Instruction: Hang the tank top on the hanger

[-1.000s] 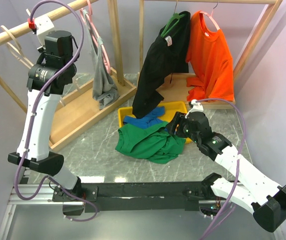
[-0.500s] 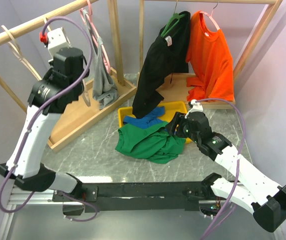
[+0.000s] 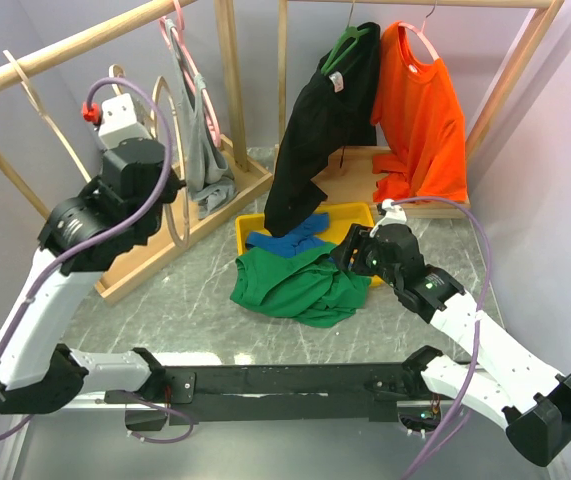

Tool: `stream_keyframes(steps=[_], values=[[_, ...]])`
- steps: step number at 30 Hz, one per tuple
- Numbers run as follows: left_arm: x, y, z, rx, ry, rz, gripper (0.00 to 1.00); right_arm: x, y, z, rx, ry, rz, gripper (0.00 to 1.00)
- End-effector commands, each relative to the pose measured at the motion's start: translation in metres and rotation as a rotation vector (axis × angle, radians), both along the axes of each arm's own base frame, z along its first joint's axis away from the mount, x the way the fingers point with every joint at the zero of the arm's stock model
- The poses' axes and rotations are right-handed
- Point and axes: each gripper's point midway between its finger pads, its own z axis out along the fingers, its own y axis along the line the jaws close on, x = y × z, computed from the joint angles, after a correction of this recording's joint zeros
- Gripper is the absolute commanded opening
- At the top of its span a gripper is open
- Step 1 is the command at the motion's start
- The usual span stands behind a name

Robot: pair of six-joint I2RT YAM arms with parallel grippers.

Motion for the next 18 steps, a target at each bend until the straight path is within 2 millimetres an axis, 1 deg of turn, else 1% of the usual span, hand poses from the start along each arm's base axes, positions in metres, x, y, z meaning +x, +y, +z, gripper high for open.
stream_keyframes(steps=[1, 2, 3, 4, 5, 6, 7, 9, 10, 12, 13, 15, 16, 17, 18], values=[[-0.024, 0.006, 0.029, -0.090, -0.066, -0.054, 0.01, 0.002, -0.001, 0.007, 0.002, -0.029, 0.000, 0.69], [-0.030, 0.008, 0.033, -0.104, -0.077, -0.071, 0.01, 0.002, -0.001, 0.006, 0.003, -0.025, 0.000, 0.69], [-0.034, 0.004, 0.032, -0.114, -0.075, -0.105, 0.01, 0.002, 0.000, 0.005, 0.002, -0.024, 0.004, 0.69], [-0.037, 0.005, 0.033, -0.116, -0.076, -0.118, 0.01, 0.003, -0.001, 0.005, 0.000, -0.025, 0.002, 0.69], [-0.044, 0.009, 0.037, -0.130, -0.089, -0.132, 0.01, 0.003, -0.001, 0.005, -0.004, -0.024, 0.001, 0.69], [-0.046, 0.008, 0.036, -0.134, -0.089, -0.149, 0.01, 0.003, -0.001, 0.005, -0.008, -0.022, -0.001, 0.69], [-0.053, 0.012, 0.041, -0.145, -0.107, -0.164, 0.01, 0.004, -0.001, 0.006, -0.008, -0.024, 0.000, 0.69], [-0.060, 0.014, 0.045, -0.154, -0.121, -0.189, 0.01, 0.005, -0.002, 0.007, -0.013, -0.025, -0.002, 0.69], [-0.067, 0.015, 0.052, -0.165, -0.145, -0.222, 0.01, 0.006, -0.002, 0.008, -0.014, -0.027, -0.005, 0.69], [-0.074, 0.016, 0.062, -0.177, -0.179, -0.253, 0.01, 0.006, -0.003, 0.008, -0.021, -0.024, -0.010, 0.69], [-0.078, 0.015, 0.073, -0.183, -0.216, -0.289, 0.01, 0.006, -0.003, 0.008, -0.022, -0.025, -0.012, 0.69], [-0.084, 0.012, 0.085, -0.184, -0.253, -0.339, 0.01, 0.005, -0.005, 0.007, -0.025, -0.023, -0.017, 0.69], [-0.089, 0.004, 0.090, -0.169, -0.270, -0.406, 0.01, 0.004, -0.005, 0.006, -0.026, -0.021, -0.019, 0.69], [-0.089, -0.002, 0.097, -0.173, -0.297, -0.436, 0.01, 0.004, -0.008, 0.004, -0.029, -0.019, -0.027, 0.69], [-0.090, -0.008, 0.100, -0.155, -0.312, -0.475, 0.01, 0.002, -0.009, 0.006, -0.024, -0.025, -0.031, 0.69]])
